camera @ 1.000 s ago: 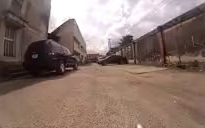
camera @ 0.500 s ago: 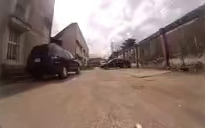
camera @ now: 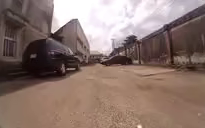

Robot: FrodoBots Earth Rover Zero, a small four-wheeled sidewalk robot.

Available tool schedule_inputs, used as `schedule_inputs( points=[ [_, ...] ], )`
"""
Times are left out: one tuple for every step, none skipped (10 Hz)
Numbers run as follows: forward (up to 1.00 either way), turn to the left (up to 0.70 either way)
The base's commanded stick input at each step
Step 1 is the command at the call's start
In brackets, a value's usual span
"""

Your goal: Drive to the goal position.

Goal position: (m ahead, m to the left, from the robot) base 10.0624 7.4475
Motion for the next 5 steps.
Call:
schedule_inputs(
  points=[
    [0.70, 0.00],
    [0.70, 0.00],
    [0.70, 0.00],
    [0.70, 0.00],
    [0.70, 0.00]
  ],
)
